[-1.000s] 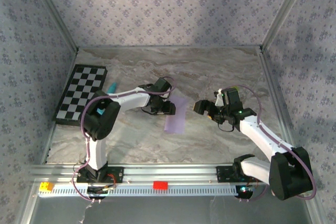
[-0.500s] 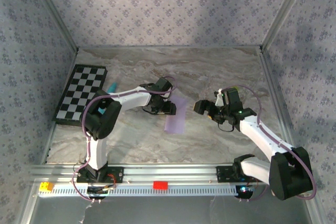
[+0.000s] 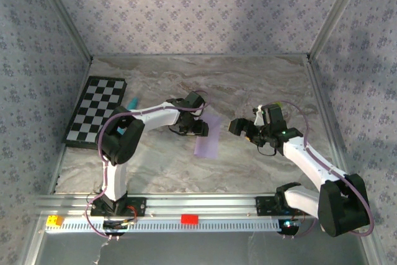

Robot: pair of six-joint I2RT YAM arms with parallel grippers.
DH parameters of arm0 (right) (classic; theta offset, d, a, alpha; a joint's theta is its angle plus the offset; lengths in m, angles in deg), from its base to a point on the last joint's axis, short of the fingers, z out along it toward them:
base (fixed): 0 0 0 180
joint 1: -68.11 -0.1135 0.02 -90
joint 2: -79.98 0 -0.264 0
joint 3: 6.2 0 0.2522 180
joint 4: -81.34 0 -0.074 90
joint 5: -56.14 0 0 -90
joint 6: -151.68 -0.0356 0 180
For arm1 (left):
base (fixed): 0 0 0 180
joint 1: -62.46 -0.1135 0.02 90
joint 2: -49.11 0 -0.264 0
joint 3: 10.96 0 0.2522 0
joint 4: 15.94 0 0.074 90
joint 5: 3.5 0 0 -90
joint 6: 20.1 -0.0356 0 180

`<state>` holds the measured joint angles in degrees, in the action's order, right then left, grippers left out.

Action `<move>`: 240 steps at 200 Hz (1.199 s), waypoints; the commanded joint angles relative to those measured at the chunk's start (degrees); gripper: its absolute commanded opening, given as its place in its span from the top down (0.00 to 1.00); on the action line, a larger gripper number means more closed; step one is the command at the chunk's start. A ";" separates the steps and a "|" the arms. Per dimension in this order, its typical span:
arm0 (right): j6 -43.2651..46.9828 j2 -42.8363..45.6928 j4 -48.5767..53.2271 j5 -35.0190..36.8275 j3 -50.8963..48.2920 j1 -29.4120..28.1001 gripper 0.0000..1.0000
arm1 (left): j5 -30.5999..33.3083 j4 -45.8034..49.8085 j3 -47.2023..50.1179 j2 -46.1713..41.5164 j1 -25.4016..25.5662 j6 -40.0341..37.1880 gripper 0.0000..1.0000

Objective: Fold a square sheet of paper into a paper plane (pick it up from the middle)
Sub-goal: First fold the square sheet of paper in half at the center of the table.

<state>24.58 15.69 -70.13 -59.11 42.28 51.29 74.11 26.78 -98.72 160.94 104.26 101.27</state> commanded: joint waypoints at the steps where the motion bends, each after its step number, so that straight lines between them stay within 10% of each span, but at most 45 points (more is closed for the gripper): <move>1: -0.60 0.04 0.95 0.82 -0.05 -0.32 0.02 | 2.43 -0.57 0.09 3.72 0.45 -1.58 0.43; 240: -0.60 0.00 1.26 1.20 -0.02 -0.41 0.01 | 3.59 1.60 -1.68 6.64 1.32 -0.70 0.41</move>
<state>24.58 15.69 -70.11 -58.70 42.26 51.29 75.49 29.46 -101.23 162.56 105.01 102.26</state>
